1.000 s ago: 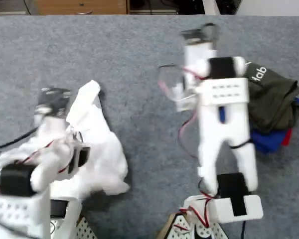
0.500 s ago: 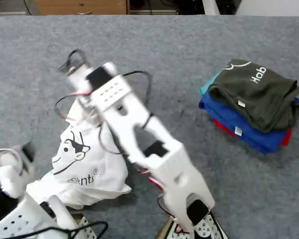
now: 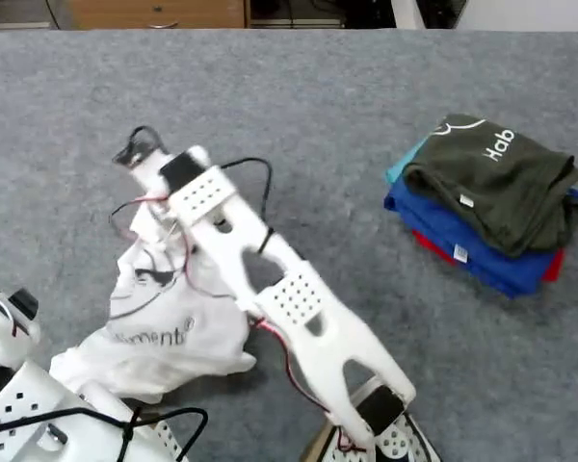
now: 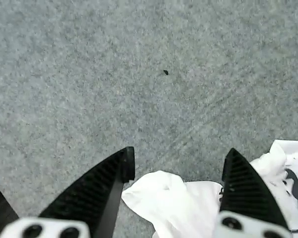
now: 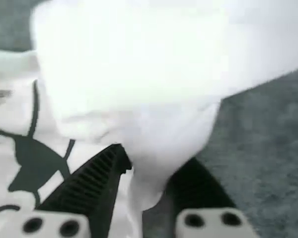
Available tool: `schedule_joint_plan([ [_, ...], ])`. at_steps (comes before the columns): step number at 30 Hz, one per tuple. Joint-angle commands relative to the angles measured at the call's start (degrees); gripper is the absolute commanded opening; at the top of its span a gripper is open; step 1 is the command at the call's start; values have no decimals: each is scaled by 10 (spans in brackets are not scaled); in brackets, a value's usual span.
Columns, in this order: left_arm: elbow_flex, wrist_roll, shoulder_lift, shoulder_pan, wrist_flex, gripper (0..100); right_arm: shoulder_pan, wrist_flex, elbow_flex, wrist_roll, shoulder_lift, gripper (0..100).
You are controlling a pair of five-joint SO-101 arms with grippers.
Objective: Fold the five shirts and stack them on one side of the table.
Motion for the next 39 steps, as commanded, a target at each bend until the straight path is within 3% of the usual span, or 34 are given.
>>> schedule_joint_plan([
  [1, -2, 0, -1, 16, -10, 288, 55, 13, -19, -6, -13, 30],
  [7, 35, 1, 0, 71, -10, 288, 140, 14, 35, -4, -91, 5],
  [17, 70, 4, 1, 178, -11, 243, 269, 12, 431, 33, -302, 5],
  [23, 70, 4, 1, 197, -11, 242, 335, 11, 592, 86, -400, 5],
  [26, 77, 4, 1, 194, -26, 243, 345, 11, 658, 107, -457, 21],
  [32, 85, 4, 1, 193, -31, 243, 340, 13, 760, 106, -645, 224],
  [39, 84, 4, 1, 193, -31, 241, 285, 10, 752, 91, -794, 224],
])
